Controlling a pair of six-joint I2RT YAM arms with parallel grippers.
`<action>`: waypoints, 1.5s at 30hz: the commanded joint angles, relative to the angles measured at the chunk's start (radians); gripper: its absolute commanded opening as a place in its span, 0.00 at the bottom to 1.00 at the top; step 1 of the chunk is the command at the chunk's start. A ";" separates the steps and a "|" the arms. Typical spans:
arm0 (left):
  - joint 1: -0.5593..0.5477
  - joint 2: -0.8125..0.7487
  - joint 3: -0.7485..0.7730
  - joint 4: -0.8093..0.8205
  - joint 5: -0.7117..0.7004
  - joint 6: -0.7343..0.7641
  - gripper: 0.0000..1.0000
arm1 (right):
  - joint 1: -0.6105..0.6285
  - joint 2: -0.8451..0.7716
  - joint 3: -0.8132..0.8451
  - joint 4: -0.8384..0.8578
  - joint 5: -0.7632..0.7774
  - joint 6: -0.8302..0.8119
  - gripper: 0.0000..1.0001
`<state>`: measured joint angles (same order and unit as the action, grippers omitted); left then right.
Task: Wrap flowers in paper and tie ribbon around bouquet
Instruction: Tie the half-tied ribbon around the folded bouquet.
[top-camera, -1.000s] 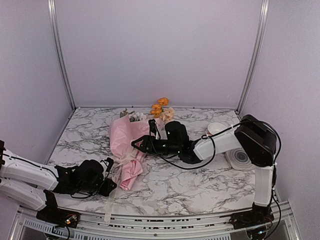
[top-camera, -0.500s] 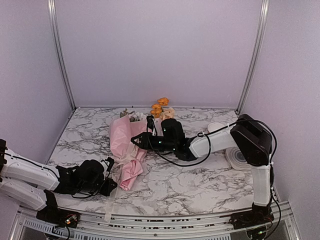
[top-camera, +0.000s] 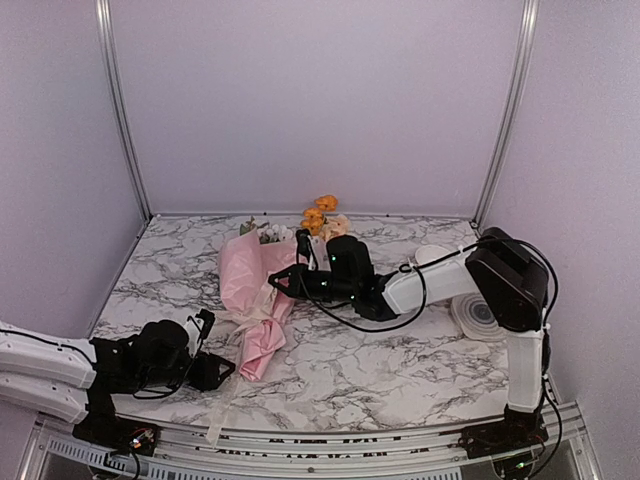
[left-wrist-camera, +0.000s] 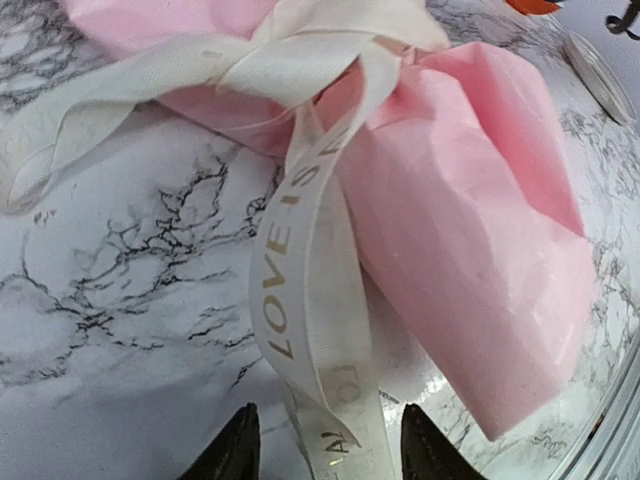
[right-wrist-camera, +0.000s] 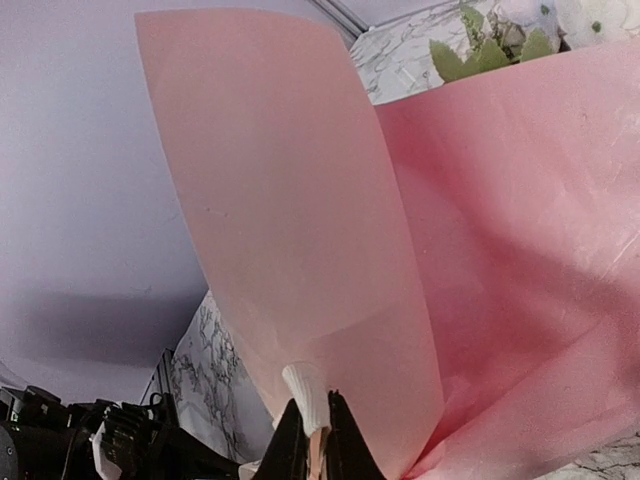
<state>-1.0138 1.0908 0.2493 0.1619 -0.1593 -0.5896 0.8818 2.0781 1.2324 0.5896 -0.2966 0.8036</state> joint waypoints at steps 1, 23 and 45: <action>-0.004 -0.188 -0.057 -0.020 -0.052 -0.019 0.55 | 0.008 -0.058 -0.009 0.016 0.010 -0.025 0.08; 0.326 0.249 0.328 -0.271 -0.060 0.260 0.93 | 0.011 -0.085 -0.032 0.021 -0.037 -0.043 0.00; 0.416 0.440 0.347 0.046 0.117 0.476 0.71 | 0.004 -0.060 -0.079 -0.042 -0.163 -0.077 0.00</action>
<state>-0.5980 1.4895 0.5915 0.1230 -0.1081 -0.1844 0.8879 2.0026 1.1385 0.5392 -0.4355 0.7284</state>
